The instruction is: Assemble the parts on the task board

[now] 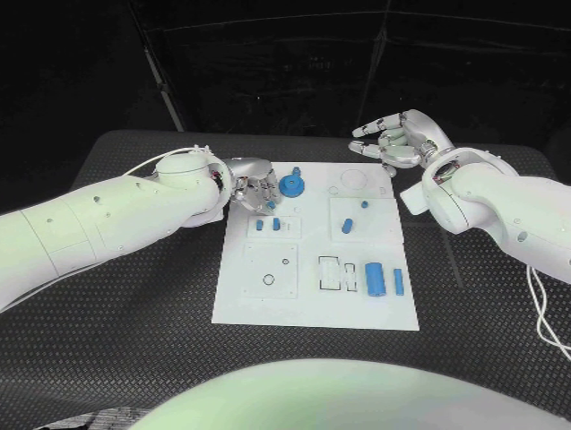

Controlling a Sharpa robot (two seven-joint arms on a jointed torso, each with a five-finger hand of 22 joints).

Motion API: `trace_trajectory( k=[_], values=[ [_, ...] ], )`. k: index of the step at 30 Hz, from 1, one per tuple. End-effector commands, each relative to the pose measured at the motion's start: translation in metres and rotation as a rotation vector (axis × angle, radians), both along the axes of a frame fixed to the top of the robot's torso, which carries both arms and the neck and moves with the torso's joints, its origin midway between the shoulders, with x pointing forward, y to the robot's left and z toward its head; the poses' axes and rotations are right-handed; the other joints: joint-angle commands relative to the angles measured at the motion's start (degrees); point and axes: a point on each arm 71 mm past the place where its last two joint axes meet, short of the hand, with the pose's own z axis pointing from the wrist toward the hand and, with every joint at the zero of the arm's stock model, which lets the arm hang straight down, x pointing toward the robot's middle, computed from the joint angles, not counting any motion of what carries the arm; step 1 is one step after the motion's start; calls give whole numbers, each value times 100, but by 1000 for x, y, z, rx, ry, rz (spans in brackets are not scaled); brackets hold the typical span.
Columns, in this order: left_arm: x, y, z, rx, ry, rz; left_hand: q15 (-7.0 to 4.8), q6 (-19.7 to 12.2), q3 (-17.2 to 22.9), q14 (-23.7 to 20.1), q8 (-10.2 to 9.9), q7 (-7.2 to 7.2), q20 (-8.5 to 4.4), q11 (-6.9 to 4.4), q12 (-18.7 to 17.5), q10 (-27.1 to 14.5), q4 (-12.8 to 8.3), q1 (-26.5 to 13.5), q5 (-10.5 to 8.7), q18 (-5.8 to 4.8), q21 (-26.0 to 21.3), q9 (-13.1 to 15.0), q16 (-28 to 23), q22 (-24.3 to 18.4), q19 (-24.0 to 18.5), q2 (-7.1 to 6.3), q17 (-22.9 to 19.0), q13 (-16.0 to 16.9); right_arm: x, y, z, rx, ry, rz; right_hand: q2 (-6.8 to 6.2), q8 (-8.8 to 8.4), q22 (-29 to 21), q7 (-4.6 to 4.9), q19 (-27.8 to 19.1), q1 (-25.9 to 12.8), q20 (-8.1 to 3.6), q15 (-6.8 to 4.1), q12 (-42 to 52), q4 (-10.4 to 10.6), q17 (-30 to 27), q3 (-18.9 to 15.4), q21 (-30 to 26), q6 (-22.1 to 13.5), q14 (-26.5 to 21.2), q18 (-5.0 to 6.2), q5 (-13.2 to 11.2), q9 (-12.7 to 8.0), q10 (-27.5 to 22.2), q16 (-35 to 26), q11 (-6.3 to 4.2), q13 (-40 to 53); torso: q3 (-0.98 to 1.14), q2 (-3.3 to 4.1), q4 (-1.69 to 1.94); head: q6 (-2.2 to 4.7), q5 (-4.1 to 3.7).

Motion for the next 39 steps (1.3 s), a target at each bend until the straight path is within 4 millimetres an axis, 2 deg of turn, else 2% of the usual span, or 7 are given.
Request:
trace_trajectory(
  k=[1, 9, 17, 24, 28, 33, 39],
  values=[
    [0, 0, 0, -7, 6, 7, 38, -53, 18, 103, -34, 6, 21, 16, -41, -37, 6, -57, -14, -86, -33, -15, -17, 1, -38, -26, -9, -3, 0, 1, 1, 2, -1, 8, 34, 36, -23, 5, -29, 9, -31, -41, -19, -17, 503, -26, -39, 12, 373, 89, 28, -3, -3, -44, -6, -18, -2, 2, -2, 1, 2],
    [0, 7, 1, -8, -4, 23, 48, -101, 8, 98, -26, -4, 26, 34, -75, -96, 5, -73, -14, -85, -48, -45, -20, -1, -44, -60, -25, -10, 2, -4, -2, -14, 16, -1, 64, 48, -411, 6, -259, 137, -27, -39, -794, -81, 282, 36, -272, 0, 302, 156, 44, -1, -582, -185, -8, -834, -7, -4, 7, 5, -13],
    [-2, 13, 3, -14, -16, 31, 49, -102, 9, 100, -25, -4, 27, 35, -76, -99, 3, -72, -13, -86, -41, -47, -15, 5, -41, -61, -16, -10, 3, -7, -5, -75, 15, 2, 11, 101, -907, -15, -533, 296, -48, -55, -2484, -140, -16, 167, -608, 15, 197, 238, 46, -1, -1501, -400, -30, -2587, -3, -5, 1, 25, -11],
    [-1, 18, 11, -42, -43, 49, 51, -103, 14, 97, -20, 3, 29, 37, -79, -109, -1, -66, -12, -85, -48, -51, -20, 1, -44, -60, -27, -11, 5, -12, -7, -138, 4, 0, -76, 149, -1234, -24, -672, 451, -60, -66, -3133, -182, -273, 381, -852, 63, 123, 281, 8, -2, -1511, -602, -54, -3222, -8, -6, 1, 52, -21],
    [1, 25, 18, -122, -69, 89, 55, -76, 31, 93, 1, 47, 33, 41, -73, -111, 8, -71, -8, -69, -127, -58, -22, -51, -77, -31, -38, -7, 5, -15, -9, -222, -21, 16, -107, 207, -1325, -36, -686, 654, -78, -90, -3658, -260, -445, 642, -925, 272, 90, 297, -209, 6, -1643, -737, -57, -3660, -4, -3, 1, 92, -54],
    [3, 46, 30, -379, -59, 209, 64, 91, 82, -97, 72, 90, 46, 51, 11, -45, 2, -70, -10, 48, -717, -69, -338, -450, -361, -5, -561, 25, -1, -17, -12, -420, -89, 65, -226, 219, -1129, -52, -539, 903, -95, -89, -4556, -388, -492, 1111, -794, 621, 145, 267, -542, -5, -1650, -778, -20, -4411, -4, -5, 2, 173, -205],
    [-2, 72, 37, -727, 29, 351, 90, 265, 161, -528, 134, 134, 71, 81, 131, -6, -56, -46, -9, 253, -1918, -103, -1032, -1254, -969, 20, -1561, 65, -12, -18, -19, -651, -146, 110, -490, 68, -973, -58, -469, 779, -62, -52, -5373, -400, -405, 1518, -684, 808, 207, 240, -623, -19, -1510, -727, 8, -5166, -5, -2, -3, 246, -390]
  ],
)
